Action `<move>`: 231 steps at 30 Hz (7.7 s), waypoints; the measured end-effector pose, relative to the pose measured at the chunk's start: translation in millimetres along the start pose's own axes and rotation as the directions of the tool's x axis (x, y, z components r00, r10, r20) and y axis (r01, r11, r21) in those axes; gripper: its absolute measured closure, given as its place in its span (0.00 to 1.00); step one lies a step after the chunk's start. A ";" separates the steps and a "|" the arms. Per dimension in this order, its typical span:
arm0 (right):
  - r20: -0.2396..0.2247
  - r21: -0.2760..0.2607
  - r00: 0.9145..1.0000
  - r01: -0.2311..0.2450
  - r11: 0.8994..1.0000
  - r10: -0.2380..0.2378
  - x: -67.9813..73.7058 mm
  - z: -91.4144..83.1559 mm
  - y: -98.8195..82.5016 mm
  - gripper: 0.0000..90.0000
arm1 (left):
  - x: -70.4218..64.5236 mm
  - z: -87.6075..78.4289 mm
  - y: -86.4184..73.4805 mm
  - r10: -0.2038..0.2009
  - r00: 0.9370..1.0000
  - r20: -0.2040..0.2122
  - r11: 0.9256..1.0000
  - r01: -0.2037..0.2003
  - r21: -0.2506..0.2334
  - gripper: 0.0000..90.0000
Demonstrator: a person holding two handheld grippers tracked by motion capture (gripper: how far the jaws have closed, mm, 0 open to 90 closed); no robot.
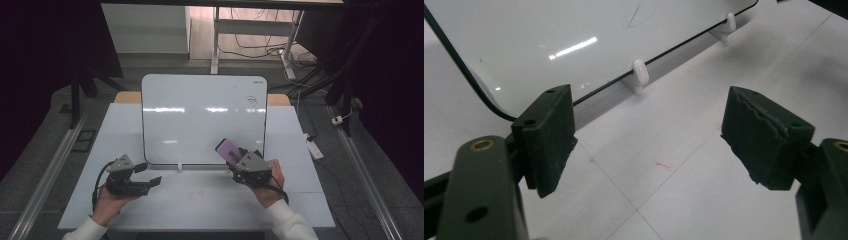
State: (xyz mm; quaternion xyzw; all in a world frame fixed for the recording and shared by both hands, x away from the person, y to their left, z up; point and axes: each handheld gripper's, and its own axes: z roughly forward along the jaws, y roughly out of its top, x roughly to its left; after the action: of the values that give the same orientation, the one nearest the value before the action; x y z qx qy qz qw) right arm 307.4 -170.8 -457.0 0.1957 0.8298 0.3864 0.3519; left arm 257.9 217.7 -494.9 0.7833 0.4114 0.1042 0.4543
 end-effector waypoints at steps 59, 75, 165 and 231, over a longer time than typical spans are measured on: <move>0.242 0.032 0.968 -0.075 0.997 0.065 -103.4 72.2 93.2 0.45 | 5.6 -8.5 -7.2 0.001 1.000 -0.014 1.000 -0.001 -0.008 0.25; 0.207 0.087 0.977 -0.073 0.994 0.054 -78.4 44.9 33.1 0.45 | 2.7 -6.4 -4.9 0.003 1.000 -0.011 1.000 -0.003 -0.006 0.25; -0.123 -0.094 0.952 0.270 0.958 -0.280 60.2 19.7 10.2 0.44 | -36.9 80.8 92.4 -0.011 0.937 0.349 0.992 -0.034 0.123 0.69; -0.427 0.026 0.887 -0.184 0.983 0.178 -22.0 7.5 14.4 0.73 | -39.3 40.7 65.4 0.182 0.972 0.146 0.983 -0.185 0.004 0.24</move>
State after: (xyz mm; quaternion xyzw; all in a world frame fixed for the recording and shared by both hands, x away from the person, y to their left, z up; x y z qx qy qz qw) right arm 328.6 -171.1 -439.6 0.1800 0.8619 0.4572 0.1253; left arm 290.6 146.9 -457.5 0.8275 0.3040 0.0850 0.4644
